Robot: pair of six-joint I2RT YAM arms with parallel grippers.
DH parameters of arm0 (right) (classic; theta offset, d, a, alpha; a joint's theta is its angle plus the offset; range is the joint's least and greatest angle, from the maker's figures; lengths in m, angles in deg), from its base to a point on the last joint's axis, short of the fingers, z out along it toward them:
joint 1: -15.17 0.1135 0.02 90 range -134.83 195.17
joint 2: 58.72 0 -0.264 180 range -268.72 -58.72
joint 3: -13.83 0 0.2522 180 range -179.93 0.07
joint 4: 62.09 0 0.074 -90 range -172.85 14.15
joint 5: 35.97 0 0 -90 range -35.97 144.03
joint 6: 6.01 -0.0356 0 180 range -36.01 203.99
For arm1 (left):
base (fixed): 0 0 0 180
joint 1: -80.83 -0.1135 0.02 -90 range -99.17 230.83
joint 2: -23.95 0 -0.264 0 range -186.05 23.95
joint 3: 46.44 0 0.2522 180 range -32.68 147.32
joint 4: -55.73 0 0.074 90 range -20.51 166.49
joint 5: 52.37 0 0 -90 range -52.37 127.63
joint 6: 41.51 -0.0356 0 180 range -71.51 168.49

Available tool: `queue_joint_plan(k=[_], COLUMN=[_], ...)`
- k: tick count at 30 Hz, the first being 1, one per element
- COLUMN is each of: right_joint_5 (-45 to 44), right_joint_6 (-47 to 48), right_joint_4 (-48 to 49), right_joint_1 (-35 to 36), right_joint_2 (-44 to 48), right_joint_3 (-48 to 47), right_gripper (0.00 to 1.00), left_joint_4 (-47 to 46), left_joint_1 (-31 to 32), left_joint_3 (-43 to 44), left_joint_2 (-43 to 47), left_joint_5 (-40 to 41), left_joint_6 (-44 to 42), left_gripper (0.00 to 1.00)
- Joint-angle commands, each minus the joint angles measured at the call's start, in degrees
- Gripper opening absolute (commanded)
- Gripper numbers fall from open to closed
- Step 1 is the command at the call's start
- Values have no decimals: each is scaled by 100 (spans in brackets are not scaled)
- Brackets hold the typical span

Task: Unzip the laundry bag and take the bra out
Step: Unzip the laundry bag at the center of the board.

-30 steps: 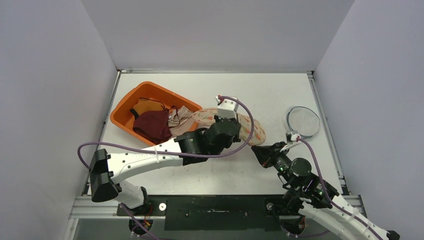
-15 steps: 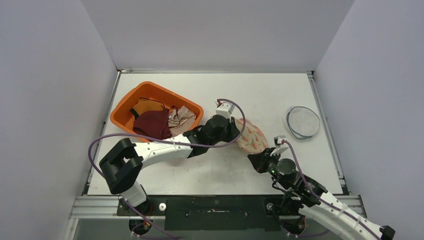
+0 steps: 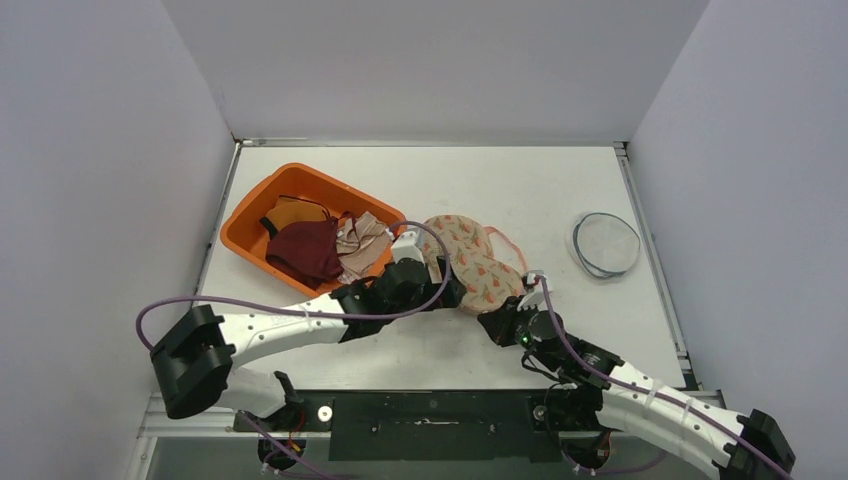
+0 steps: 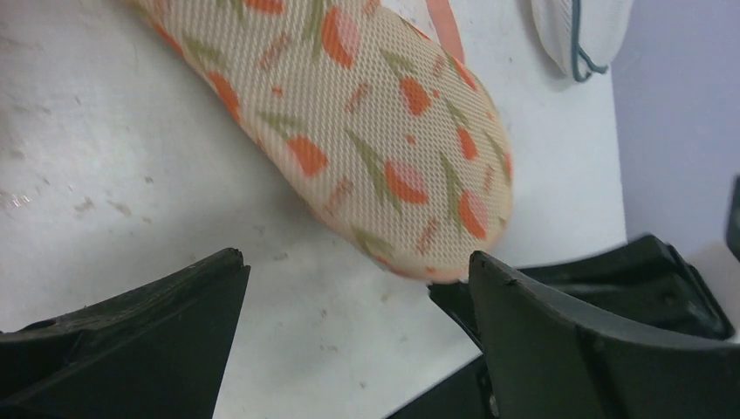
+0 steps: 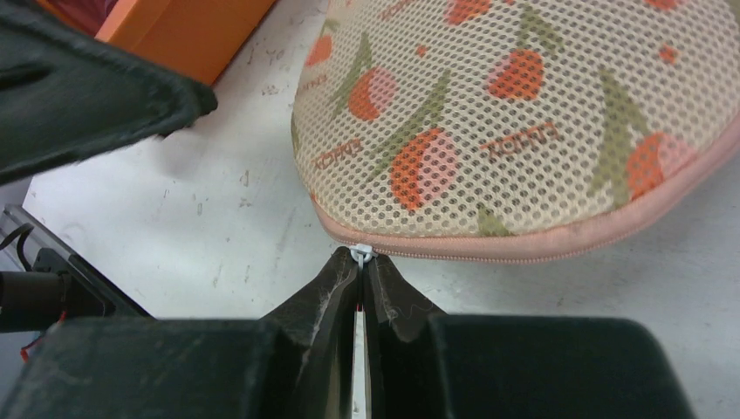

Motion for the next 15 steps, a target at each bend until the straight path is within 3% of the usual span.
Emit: queue_joint_plan(k=[1, 8, 15], right_joint_5=[35, -102, -274], right_joint_6=[-22, -15, 176], right_joint_4=[979, 1664, 2194], right_joint_1=[166, 552, 1165], right_joint_2=[-360, -1133, -1804], right_joint_3=[26, 27, -105], right_gripper=[5, 5, 5], left_joint_4=[69, -793, -1358], left_joint_1=[298, 461, 406], left_joint_3=[-356, -1161, -1540], left_joint_2=[534, 579, 494], left_joint_5=[-33, -266, -178], left_joint_6=[1118, 2416, 3012], left_gripper=[98, 97, 91])
